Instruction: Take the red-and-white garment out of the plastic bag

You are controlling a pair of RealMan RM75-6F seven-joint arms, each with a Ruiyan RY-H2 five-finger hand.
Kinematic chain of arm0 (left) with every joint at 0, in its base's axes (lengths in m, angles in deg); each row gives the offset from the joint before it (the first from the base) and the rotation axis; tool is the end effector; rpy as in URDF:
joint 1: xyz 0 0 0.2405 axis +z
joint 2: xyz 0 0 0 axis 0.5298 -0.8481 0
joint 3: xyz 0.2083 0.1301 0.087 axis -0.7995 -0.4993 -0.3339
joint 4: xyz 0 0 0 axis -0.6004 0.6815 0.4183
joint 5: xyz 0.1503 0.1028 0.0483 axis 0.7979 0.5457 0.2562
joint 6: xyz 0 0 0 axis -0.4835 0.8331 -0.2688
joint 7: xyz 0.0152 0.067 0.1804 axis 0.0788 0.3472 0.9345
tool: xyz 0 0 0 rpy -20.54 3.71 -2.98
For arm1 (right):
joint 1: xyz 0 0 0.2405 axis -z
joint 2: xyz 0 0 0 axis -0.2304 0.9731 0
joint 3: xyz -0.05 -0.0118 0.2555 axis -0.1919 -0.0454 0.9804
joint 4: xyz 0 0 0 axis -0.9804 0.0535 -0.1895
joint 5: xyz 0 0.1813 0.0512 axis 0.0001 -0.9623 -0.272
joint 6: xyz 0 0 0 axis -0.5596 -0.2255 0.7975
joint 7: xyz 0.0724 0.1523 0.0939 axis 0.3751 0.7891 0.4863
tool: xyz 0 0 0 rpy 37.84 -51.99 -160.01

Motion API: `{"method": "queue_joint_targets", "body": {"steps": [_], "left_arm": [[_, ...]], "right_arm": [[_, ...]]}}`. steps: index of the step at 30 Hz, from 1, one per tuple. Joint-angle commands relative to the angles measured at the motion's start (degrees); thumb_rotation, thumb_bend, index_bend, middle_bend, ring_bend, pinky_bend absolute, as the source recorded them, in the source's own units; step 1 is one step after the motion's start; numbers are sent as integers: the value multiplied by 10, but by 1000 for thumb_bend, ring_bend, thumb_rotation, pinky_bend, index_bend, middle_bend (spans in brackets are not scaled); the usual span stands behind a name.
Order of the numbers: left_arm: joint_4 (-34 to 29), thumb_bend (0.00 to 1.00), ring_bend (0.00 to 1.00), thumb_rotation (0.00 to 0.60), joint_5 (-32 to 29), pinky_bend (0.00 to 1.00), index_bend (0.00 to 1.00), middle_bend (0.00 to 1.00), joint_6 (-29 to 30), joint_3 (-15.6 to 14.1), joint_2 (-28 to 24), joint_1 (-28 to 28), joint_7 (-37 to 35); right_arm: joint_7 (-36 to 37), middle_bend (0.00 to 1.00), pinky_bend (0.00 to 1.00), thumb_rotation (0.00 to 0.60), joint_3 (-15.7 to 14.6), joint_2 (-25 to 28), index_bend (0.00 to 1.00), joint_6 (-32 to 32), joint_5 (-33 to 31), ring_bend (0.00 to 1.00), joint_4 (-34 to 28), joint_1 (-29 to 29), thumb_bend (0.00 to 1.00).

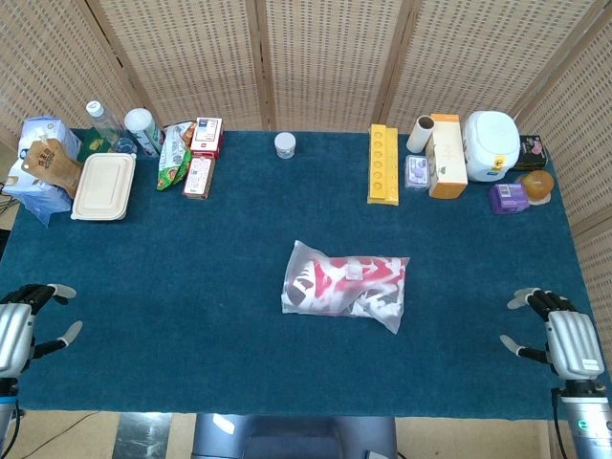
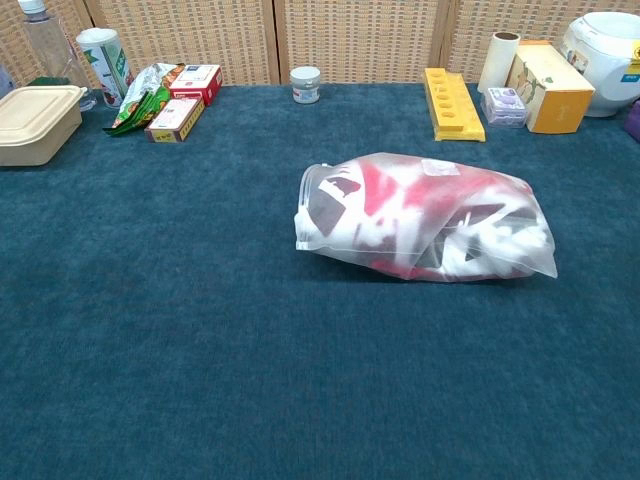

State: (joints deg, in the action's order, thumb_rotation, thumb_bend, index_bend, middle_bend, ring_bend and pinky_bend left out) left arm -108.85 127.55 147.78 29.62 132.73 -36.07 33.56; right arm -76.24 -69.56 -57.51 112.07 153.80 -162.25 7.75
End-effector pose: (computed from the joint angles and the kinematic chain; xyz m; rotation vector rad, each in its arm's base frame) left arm -0.2721 0.2231 0.1836 -1.3253 -0.9676 -1.0079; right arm -0.3165 -0.2384 0.1696 1.3141 -1.0044 1.0677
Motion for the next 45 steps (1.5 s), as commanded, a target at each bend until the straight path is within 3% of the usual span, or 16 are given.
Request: {"method": "queue_joint_targets", "body": {"steps": [1, 12, 17, 23, 30, 33, 38, 45], "left_arm": [[1, 205, 349, 600, -6, 387, 401, 480, -8, 0, 1, -3, 0], [-16, 205, 349, 600, 0, 387, 401, 480, -6, 8, -25, -9, 13], [-26, 204, 349, 600, 3, 387, 400, 480, -15, 17, -45, -22, 20], [-26, 204, 349, 600, -11, 387, 400, 480, -51, 31, -70, -48, 11], [-34, 204, 349, 600, -18, 387, 401, 478, -68, 41, -98, -64, 6], [-29, 204, 349, 600, -23, 387, 401, 474, -76, 46, -105, -72, 0], [-19, 204, 345, 600, -26, 387, 401, 470, -86, 46, -109, -80, -12], [-1, 204, 344, 600, -33, 386, 400, 468, -93, 44, -106, -83, -28]], "right_arm": [[1, 361, 326, 600, 0, 0, 427, -4, -1, 332, 0, -2, 174], [25, 361, 331, 600, -4, 16, 388, -20, 29, 333, -8, -21, 174], [43, 350, 334, 600, 2, 36, 315, -64, 64, 333, -38, -71, 171], [45, 303, 328, 600, 26, 38, 185, -160, 70, 316, -86, -158, 156], [17, 185, 210, 600, 52, 17, 46, -280, 21, 208, -123, -243, 124], [-15, 153, 208, 600, 66, -7, 15, -345, -22, 185, -114, -288, 119], [-99, 131, 192, 600, 89, -51, 0, -387, -101, 163, -89, -334, 119], [-185, 110, 175, 600, 87, -77, 0, -451, -202, 139, -74, -388, 120]]}}
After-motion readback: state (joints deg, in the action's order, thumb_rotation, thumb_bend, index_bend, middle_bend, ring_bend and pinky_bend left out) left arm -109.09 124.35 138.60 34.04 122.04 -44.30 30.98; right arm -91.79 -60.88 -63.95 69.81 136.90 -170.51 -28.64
